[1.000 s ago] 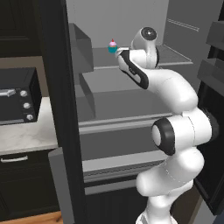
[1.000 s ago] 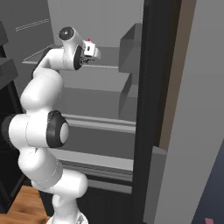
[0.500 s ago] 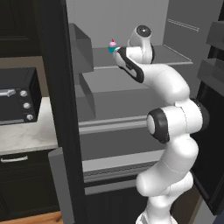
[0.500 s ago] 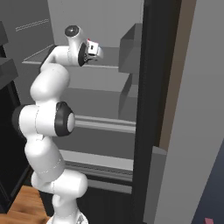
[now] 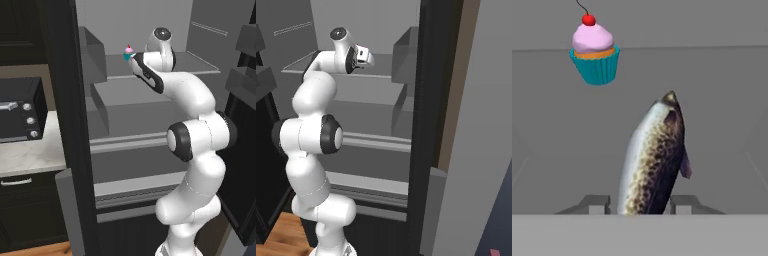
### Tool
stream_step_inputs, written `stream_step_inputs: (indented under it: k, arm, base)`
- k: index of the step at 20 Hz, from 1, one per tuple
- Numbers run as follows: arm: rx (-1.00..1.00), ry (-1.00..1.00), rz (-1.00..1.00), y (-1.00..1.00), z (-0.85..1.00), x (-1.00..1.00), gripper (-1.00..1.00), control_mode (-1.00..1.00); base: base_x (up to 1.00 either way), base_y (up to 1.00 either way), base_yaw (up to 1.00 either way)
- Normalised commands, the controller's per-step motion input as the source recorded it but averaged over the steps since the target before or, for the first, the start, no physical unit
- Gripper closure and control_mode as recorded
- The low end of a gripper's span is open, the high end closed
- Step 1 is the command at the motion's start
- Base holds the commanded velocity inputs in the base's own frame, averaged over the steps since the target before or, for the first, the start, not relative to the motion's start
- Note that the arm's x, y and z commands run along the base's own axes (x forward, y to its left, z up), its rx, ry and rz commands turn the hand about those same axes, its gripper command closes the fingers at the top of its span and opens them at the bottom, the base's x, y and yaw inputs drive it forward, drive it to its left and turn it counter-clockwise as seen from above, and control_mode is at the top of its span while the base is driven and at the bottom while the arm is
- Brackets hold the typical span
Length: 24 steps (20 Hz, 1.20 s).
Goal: Take the fish out of the fridge, briefly rinse it in the sink, and place it on the tray next to the sink.
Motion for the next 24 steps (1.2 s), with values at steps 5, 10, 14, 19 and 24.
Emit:
stream_step_inputs:
  k: [5, 10, 14, 19, 24]
  arm:
    - [0.0, 0.0, 0.0, 0.0, 0.0, -0.01, 1.0, -1.0]
    - [0.0, -0.18, 0.01, 0.01, 0.13, -0.66, 1.0, -1.0]
    - [0.0, -0.32, 0.01, 0.11, 0.35, -1.0, 1.0, -1.0]
    - [0.0, -0.11, 0.01, 0.24, 0.15, -1.0, 1.0, -1.0]
    - [0.02, 0.08, 0.0, 0.19, -0.02, -1.0, 1.0, -1.0]
  base:
    - [0.0, 0.0, 0.0]
    - [0.0, 0.0, 0.0]
    - [0.0, 0.0, 0.0]
    - [0.0, 0.0, 0.0]
    - [0.0, 0.0, 0.0]
